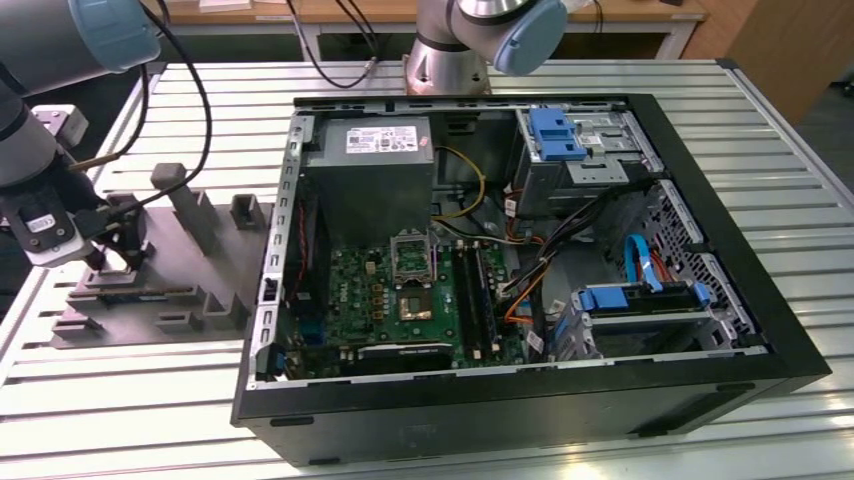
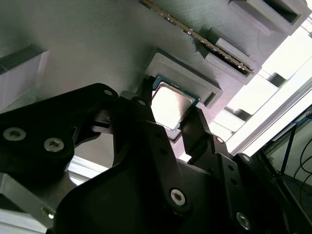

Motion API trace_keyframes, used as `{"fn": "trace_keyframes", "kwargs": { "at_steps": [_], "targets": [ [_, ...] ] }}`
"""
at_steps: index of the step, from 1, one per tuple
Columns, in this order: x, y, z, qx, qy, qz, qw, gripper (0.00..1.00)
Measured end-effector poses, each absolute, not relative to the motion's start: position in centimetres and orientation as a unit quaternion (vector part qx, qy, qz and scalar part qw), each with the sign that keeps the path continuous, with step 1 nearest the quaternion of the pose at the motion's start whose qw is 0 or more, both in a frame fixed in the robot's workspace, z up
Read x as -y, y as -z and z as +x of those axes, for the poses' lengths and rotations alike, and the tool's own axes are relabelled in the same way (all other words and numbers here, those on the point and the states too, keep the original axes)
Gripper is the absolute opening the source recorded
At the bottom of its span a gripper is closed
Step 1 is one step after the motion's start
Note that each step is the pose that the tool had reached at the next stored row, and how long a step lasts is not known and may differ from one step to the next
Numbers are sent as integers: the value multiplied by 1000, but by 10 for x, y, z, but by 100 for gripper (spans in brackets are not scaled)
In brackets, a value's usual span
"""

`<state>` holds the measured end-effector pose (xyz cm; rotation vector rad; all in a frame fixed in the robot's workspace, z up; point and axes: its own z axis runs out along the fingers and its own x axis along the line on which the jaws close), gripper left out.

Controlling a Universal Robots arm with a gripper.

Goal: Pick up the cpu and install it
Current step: 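Pick up the cpu and move it towards the insertion slot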

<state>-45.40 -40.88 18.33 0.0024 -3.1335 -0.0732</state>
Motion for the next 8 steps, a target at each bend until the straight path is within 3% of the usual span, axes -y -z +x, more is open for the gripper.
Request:
{"fn": "trace_keyframes", "kwargs": {
  "at_steps": [1,8],
  "targets": [
    [409,-183,-454,1000,23,1,4,56],
    [409,-184,-454,1000,23,1,3,56]
  ]
}}
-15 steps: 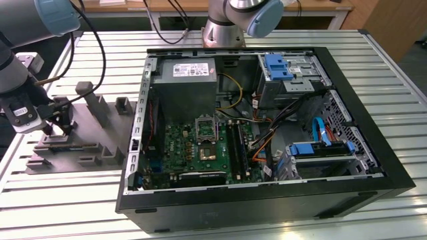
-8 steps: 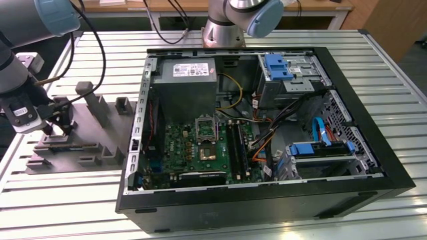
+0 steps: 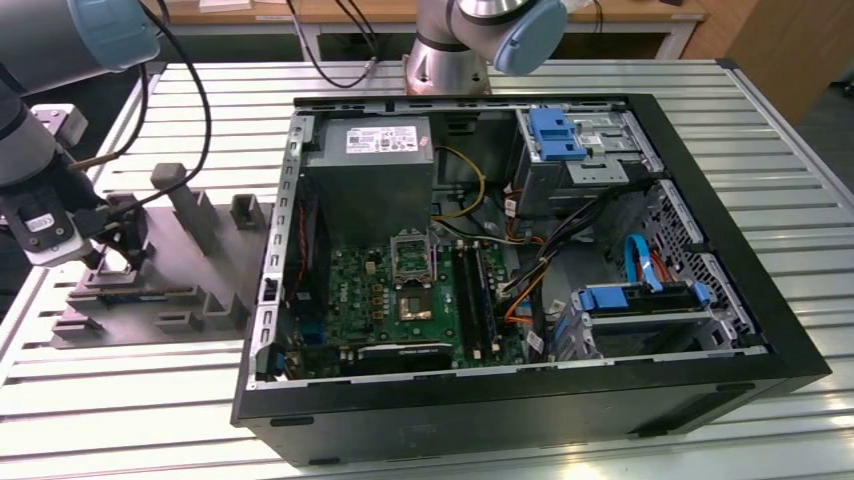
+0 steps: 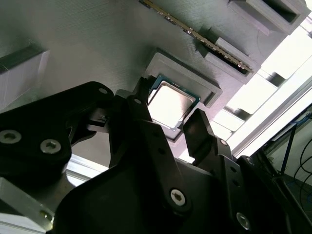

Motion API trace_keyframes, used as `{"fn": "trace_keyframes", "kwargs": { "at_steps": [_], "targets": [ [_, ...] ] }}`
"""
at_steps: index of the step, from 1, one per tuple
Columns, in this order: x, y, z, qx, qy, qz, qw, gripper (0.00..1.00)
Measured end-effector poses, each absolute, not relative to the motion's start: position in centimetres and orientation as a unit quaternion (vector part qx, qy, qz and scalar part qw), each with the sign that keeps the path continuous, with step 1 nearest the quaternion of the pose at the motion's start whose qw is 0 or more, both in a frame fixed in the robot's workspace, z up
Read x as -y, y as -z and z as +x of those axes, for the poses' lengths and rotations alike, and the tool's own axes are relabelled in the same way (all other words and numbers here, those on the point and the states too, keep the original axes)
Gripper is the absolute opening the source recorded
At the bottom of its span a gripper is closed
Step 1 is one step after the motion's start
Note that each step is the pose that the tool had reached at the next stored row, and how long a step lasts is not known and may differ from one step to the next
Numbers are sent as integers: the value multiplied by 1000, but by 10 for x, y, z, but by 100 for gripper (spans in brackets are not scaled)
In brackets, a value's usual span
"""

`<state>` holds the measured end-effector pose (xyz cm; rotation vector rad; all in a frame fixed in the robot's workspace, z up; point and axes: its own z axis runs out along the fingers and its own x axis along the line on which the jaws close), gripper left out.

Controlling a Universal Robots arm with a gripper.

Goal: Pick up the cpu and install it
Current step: 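Pick up the cpu and move it towards the insertion slot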

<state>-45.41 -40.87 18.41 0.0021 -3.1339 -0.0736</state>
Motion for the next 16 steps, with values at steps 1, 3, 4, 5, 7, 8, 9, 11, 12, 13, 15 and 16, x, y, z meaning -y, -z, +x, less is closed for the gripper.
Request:
{"fn": "trace_keyframes", "kwargs": {
  "at_steps": [1,3,4,5,7,8,9,11,12,13,15,16],
  "targets": [
    [409,-184,-454,1000,23,1,3,56],
    [409,-184,-455,1000,23,1,2,56],
    [409,-184,-455,1000,23,1,1,56],
    [409,-184,-455,1000,23,1,1,56],
    [409,-184,-456,1000,23,1,0,56],
    [409,-184,-456,1000,23,1,-1,56],
    [409,-184,-456,1000,23,1,-1,56],
    [409,-184,-456,1000,23,1,-1,56],
    [409,-184,-456,1000,23,1,-1,56],
    [409,-184,-456,1000,23,1,-1,56],
    [409,-185,-456,1000,23,1,-1,56],
    [409,-185,-456,1000,23,1,-1,56]
  ]
}}
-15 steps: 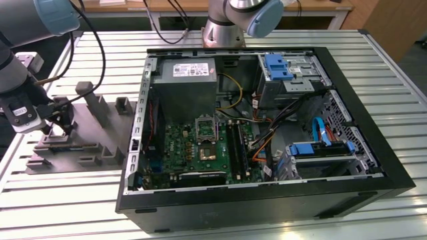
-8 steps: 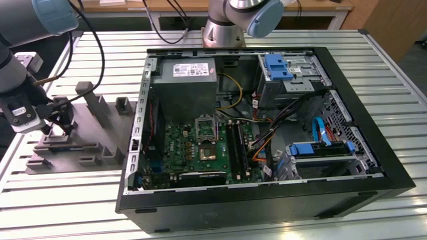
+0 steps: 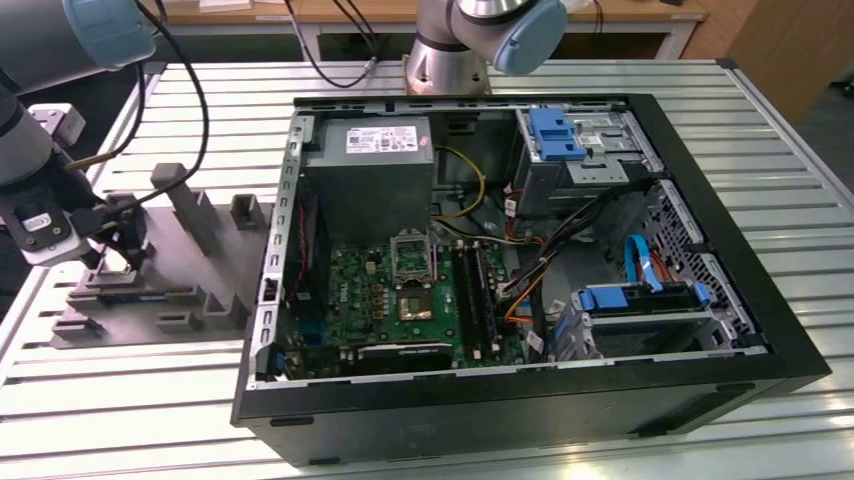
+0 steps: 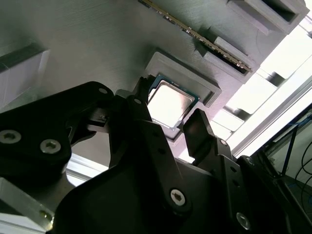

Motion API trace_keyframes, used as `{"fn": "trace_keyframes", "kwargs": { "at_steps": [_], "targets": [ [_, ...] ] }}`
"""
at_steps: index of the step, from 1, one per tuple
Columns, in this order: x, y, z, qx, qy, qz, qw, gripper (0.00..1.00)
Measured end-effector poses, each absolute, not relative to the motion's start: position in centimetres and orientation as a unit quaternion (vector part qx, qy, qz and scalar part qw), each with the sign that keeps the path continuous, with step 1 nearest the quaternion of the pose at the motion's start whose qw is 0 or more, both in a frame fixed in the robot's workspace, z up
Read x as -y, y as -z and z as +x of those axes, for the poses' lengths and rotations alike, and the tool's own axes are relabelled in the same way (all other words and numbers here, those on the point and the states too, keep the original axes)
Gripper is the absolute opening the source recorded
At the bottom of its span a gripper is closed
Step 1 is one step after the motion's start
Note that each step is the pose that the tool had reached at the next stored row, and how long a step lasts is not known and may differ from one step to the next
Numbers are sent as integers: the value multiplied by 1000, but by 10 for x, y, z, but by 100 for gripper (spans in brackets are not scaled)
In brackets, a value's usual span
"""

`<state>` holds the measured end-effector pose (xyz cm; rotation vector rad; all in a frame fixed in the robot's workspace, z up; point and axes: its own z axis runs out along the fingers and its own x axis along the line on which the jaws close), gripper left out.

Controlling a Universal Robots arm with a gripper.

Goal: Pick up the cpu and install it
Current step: 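Pick up the cpu and move it towards the insertion slot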

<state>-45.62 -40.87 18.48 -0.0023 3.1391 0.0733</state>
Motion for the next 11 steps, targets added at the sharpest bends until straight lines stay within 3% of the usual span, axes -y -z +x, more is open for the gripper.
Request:
{"fn": "trace_keyframes", "kwargs": {
  "at_steps": [11],
  "targets": [
    [409,-185,-457,-1000,-23,-1,2,56]
  ]
}}
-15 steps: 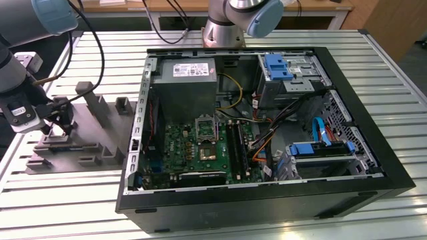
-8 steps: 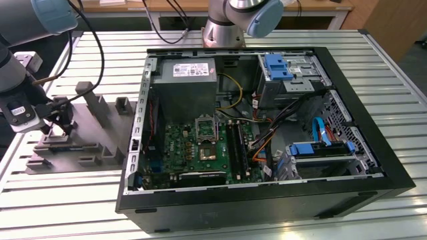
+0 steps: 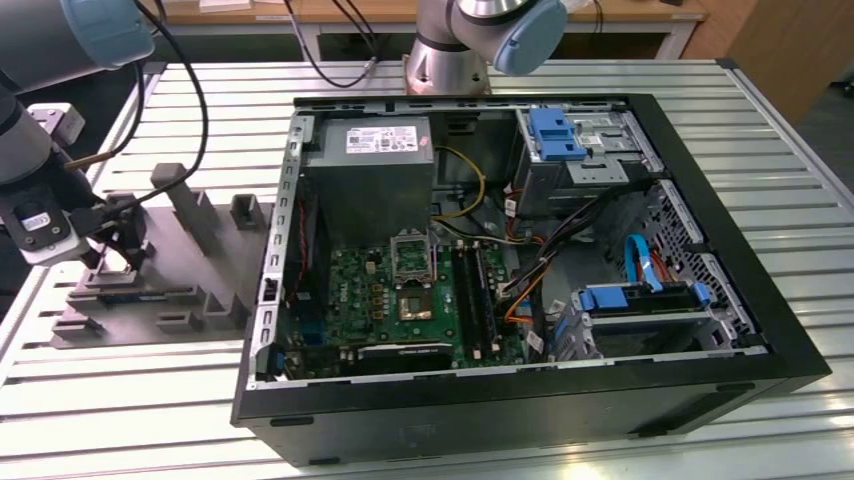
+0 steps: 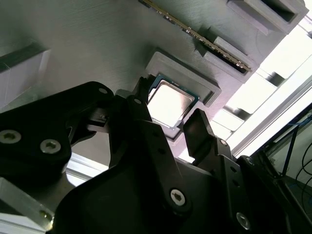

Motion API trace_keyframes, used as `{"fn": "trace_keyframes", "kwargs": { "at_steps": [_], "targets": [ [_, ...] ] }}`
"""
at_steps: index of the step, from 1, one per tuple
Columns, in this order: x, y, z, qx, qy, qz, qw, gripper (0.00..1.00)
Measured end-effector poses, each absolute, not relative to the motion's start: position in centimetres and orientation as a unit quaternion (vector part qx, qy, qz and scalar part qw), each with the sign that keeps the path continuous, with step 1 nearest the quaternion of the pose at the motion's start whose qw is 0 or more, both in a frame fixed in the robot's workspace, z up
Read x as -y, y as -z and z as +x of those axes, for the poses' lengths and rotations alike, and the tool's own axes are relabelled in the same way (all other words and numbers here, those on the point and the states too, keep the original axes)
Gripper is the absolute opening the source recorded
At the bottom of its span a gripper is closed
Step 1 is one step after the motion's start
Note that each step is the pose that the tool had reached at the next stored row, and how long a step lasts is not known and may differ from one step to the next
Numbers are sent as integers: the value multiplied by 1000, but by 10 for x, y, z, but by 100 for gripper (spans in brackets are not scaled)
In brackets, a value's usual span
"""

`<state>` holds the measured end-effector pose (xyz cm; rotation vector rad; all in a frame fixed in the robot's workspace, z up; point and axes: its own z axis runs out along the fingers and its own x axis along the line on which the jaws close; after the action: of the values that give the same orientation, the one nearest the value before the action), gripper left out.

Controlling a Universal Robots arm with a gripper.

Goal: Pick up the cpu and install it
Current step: 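Pick up the cpu and move it towards the insertion slot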

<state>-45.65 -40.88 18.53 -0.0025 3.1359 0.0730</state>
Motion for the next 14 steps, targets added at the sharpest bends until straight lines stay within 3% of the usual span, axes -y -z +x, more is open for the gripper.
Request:
{"fn": "trace_keyframes", "kwargs": {
  "at_steps": [9,11,14],
  "targets": [
    [409,-185,-457,-1000,-23,-1,4,56],
    [409,-185,-457,-1000,-23,-1,4,48],
    [409,-185,-457,-1000,-23,-1,4,47]
  ]
}}
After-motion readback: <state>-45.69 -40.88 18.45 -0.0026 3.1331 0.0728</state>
